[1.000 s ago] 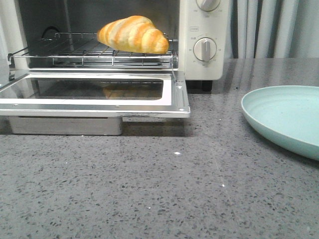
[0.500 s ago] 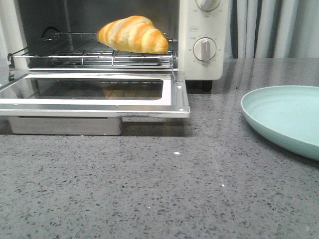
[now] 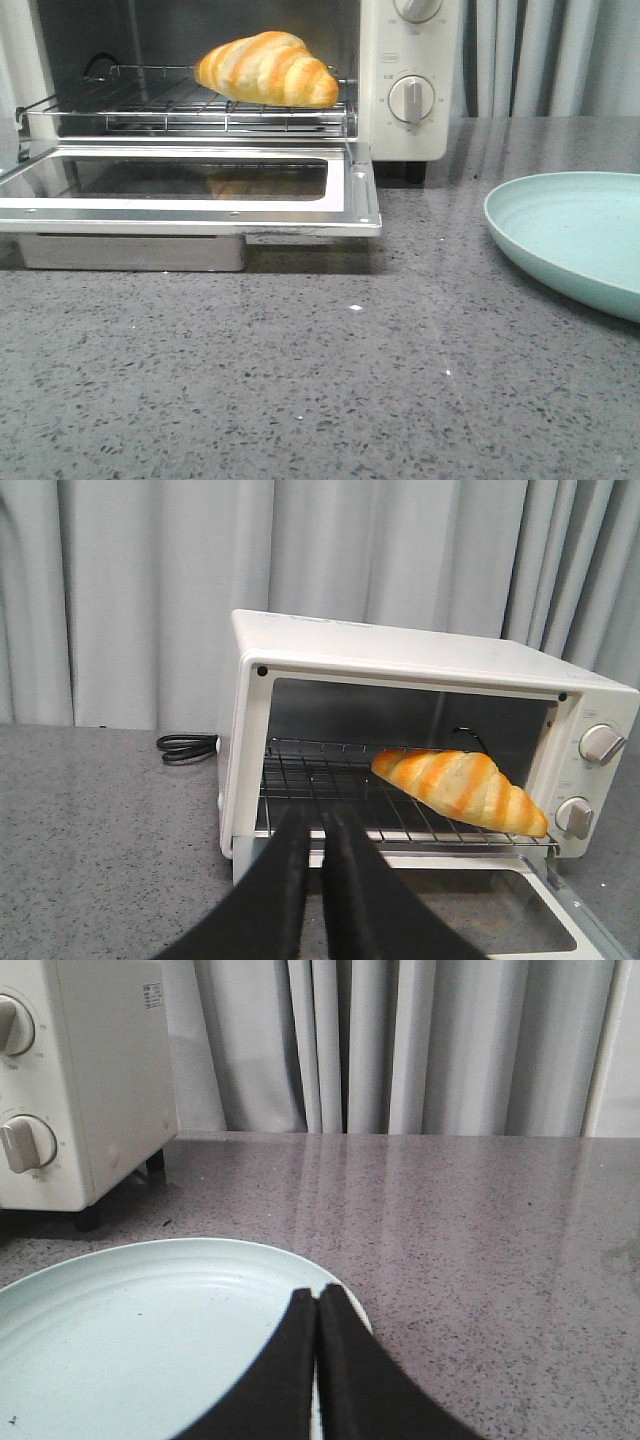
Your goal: Put bread in oven
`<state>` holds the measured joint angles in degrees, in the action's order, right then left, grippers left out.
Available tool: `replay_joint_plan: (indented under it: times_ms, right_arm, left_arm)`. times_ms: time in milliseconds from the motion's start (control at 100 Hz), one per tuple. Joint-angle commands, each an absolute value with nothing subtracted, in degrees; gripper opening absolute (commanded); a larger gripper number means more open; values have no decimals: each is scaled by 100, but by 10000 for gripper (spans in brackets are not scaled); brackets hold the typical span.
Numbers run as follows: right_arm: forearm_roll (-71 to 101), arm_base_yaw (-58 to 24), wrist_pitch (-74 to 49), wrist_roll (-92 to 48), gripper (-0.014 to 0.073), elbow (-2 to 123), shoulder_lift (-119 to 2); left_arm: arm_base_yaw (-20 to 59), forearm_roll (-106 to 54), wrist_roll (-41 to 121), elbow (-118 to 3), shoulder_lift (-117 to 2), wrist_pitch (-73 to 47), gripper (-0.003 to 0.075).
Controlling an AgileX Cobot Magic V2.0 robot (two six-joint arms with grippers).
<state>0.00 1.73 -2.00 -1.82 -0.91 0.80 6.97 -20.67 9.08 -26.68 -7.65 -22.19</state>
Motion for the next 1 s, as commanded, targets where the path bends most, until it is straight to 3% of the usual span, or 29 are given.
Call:
replay_joint_plan:
  times_ms: [0, 480, 660, 990]
  right_arm:
    - [0, 214, 290, -168, -44, -144, 187]
    - [0, 214, 290, -168, -44, -144, 187]
    - [0, 214, 290, -168, -44, -144, 187]
    - [0, 214, 290, -168, -44, -144, 187]
  left_arm:
    - [682, -2157, 851, -2808, -839, -1804, -20]
    - [682, -2157, 851, -2808, -839, -1804, -20]
    - [682, -1373, 933, -2785, -839, -1789, -20]
    - [522, -683, 889, -1529, -86, -1125, -20]
